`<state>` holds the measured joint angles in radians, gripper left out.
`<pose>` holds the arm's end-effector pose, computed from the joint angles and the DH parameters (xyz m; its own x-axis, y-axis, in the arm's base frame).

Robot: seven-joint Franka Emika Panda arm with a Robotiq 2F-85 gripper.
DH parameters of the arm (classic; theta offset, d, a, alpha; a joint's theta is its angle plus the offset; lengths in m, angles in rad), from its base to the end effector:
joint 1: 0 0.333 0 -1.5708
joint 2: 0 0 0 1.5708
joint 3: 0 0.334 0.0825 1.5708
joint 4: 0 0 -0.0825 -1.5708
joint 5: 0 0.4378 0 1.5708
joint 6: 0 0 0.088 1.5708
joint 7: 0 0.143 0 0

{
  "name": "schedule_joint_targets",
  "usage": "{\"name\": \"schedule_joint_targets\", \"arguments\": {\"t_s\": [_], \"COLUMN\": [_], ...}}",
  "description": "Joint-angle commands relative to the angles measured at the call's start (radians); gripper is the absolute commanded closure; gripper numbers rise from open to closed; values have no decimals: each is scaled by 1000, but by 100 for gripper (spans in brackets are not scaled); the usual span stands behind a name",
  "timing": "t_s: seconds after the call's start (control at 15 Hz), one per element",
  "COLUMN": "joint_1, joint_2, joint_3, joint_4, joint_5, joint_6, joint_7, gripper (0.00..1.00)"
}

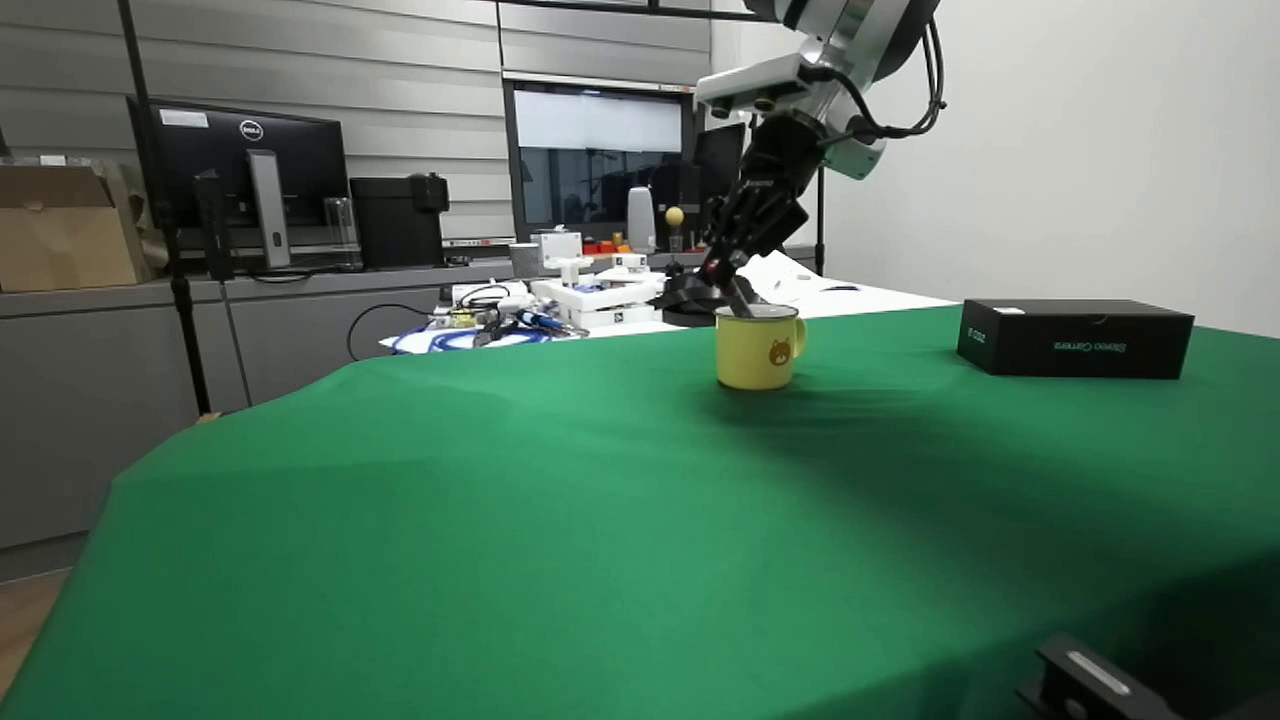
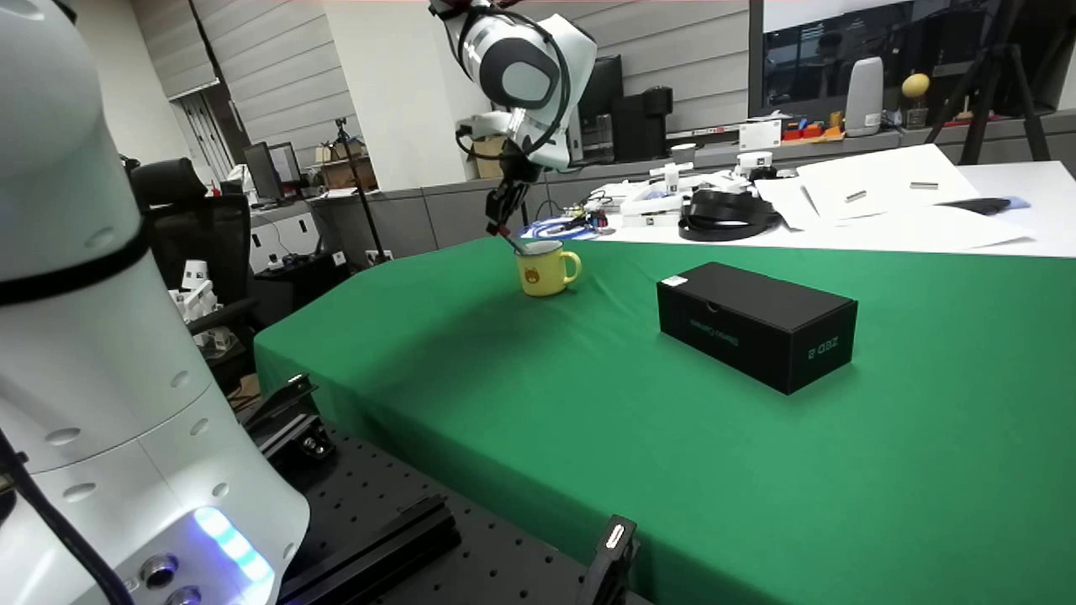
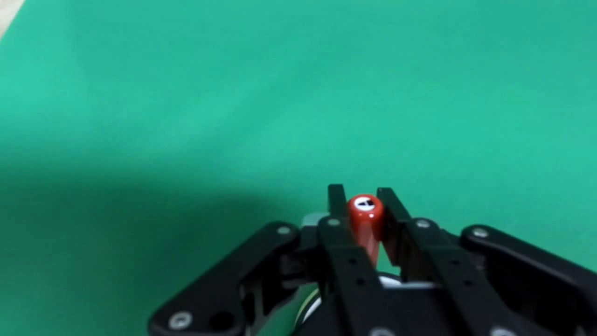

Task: Remove the marker from the cup and put it on the table then put it back in the cup

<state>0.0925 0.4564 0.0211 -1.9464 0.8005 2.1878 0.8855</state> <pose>0.6379 0.1202 0.1838 0.2132 -0.7776 -0.5915 -0.9723 -0.2283 -0.0503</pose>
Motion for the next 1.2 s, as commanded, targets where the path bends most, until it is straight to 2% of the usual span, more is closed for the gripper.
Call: {"name": "schedule_joint_targets", "arguments": {"t_s": [0.0, 0.2, 0.4, 0.67, 1.13], "joint_1": [29, 64, 94, 99, 59], "joint_2": [-63, -103, -137, -187, -283], "joint_3": [-4, -11, -23, -27, -43], "joint_4": [-1, -19, -47, -123, -343], "joint_5": [-47, -124, -274, -458, -573], "joint_6": [-30, 17, 74, 127, 185], "joint_7": [98, 176, 288, 416, 492], "gripper": [95, 95, 95, 95, 95]}}
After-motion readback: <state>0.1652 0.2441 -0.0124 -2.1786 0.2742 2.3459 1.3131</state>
